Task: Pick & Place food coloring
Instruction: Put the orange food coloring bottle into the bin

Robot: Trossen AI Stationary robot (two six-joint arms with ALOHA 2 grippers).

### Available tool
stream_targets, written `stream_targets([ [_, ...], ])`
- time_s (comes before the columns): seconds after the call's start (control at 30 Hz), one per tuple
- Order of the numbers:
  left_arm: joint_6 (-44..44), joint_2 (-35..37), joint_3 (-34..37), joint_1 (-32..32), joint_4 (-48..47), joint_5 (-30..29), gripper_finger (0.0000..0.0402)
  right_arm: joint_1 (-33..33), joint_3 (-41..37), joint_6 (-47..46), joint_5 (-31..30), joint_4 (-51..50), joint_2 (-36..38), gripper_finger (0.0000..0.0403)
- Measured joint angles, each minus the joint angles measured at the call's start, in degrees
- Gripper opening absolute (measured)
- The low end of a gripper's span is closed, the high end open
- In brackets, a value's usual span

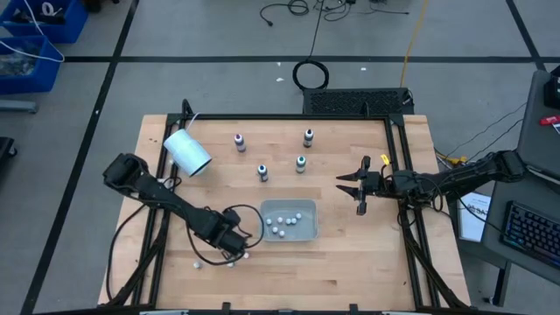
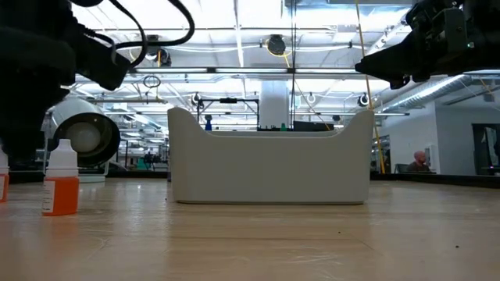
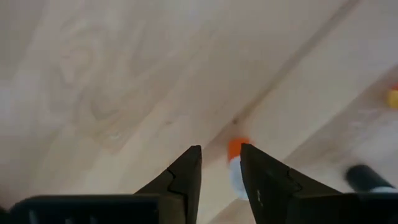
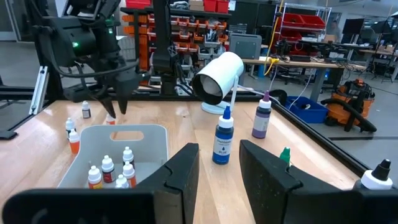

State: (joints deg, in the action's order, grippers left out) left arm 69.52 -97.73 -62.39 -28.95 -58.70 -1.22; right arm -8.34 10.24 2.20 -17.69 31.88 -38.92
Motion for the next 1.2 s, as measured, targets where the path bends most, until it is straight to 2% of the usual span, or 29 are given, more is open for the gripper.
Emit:
stream_targets([
  [0.23, -3.00, -0.01, 0.00, -0.04, 5.14, 4.60, 0.0110, 0.00, 0.00, -0.01, 0.00, -0.03, 0.00, 0.0105],
  [0.83, -4.71, 0.00, 0.00, 0.00, 5.34, 4.21, 0.0169, 0.00, 0.00, -0.02, 0.01, -0.26, 0.00, 0.0105],
  [1.2, -5.44, -0.01, -0.01, -0.48, 4.10, 3.74, 0.0153, 0.00, 0.00, 0.00, 0.00, -0.48, 0.00, 0.0105],
])
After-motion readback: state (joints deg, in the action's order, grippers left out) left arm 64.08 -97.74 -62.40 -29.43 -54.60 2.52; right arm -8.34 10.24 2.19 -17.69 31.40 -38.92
